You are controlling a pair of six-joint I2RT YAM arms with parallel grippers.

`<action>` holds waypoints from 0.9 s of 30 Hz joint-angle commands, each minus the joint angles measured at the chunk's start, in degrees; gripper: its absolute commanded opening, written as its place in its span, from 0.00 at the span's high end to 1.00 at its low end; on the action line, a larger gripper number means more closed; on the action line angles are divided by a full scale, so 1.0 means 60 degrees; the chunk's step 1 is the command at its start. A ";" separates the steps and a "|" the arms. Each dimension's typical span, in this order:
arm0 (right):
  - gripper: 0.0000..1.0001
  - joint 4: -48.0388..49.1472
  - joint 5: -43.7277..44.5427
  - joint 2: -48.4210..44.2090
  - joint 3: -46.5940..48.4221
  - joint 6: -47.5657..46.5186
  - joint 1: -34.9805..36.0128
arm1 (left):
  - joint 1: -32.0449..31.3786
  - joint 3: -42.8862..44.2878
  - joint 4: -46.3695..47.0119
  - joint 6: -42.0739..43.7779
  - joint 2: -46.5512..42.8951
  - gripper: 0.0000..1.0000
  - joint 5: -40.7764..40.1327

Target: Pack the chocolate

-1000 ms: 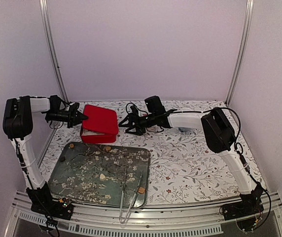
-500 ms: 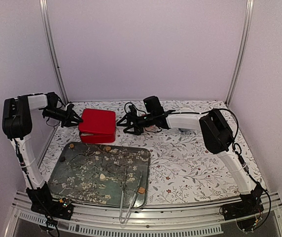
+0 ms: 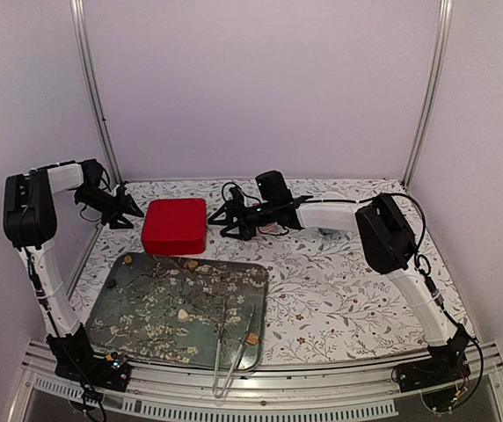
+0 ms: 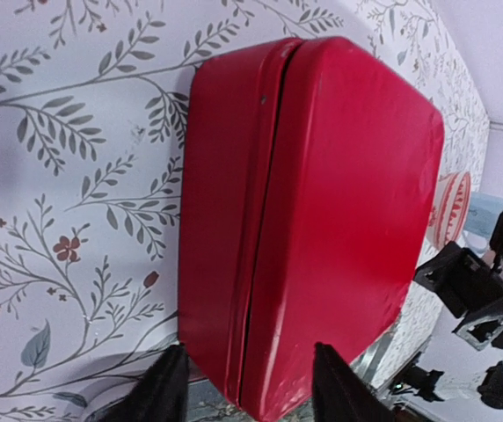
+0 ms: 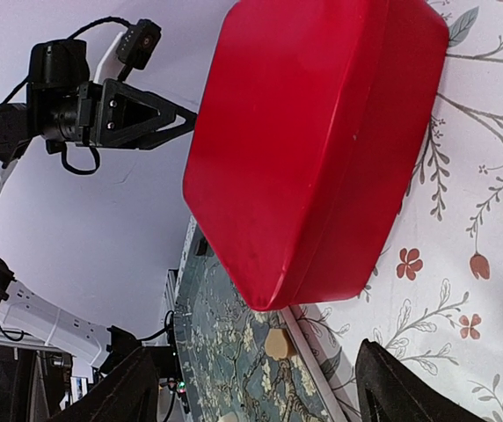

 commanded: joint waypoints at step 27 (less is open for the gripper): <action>0.14 -0.1659 0.1329 -0.1992 -0.1092 -0.1979 -0.0143 | -0.2024 0.0434 0.1597 -0.0500 0.1258 0.41 0.0080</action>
